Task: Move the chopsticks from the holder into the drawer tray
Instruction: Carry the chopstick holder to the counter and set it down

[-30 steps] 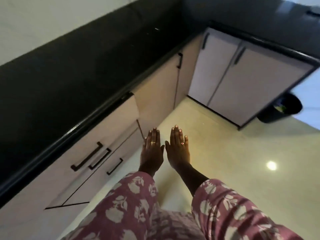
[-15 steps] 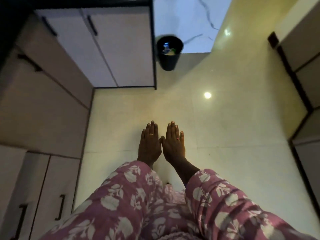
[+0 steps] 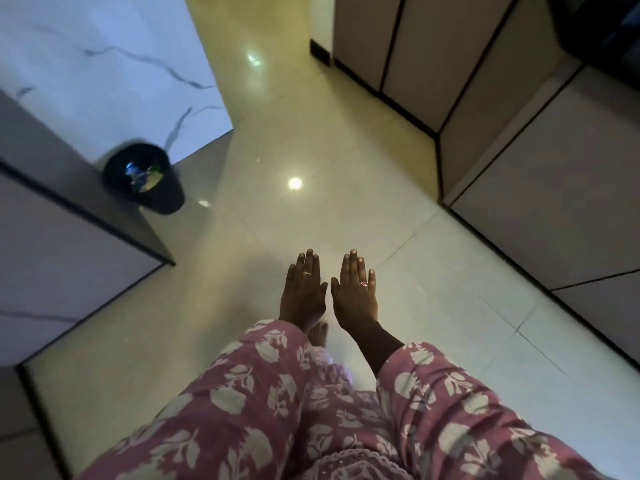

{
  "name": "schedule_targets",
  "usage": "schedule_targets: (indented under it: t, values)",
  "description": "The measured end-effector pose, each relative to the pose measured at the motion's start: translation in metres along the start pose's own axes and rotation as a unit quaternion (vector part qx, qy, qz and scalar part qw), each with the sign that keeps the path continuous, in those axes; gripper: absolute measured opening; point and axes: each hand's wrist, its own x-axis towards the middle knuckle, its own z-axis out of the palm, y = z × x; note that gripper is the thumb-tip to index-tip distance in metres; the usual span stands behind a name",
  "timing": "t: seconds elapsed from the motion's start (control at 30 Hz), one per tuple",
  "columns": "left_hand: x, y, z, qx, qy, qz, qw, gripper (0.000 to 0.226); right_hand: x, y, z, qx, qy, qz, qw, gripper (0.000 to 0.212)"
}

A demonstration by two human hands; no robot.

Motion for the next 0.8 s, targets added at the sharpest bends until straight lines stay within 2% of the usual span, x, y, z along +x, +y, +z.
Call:
schedule_targets:
  t: [0.2,0.37,0.6,0.8]
  values:
    - [0.113,0.044,-0.037,0.004,-0.029,0.085,0.996,0.06,0.073,0.05,-0.055,0.044,0.026,0.115,0.992,0.059]
    - [0.199,0.093,-0.051,0.016,-0.012,0.165,0.986,0.06,0.134,0.097,-0.098,0.077,0.065,0.188,0.977,0.059]
    - [0.324,0.183,-0.072,0.012,-0.01,0.228,0.974,0.059,0.224,0.182,-0.165,0.115,0.112,0.241,0.957,0.059]
    - [0.426,0.272,-0.104,0.018,-0.001,0.222,0.975,0.06,0.296,0.275,-0.249,0.111,0.15,0.259,0.948,0.06]
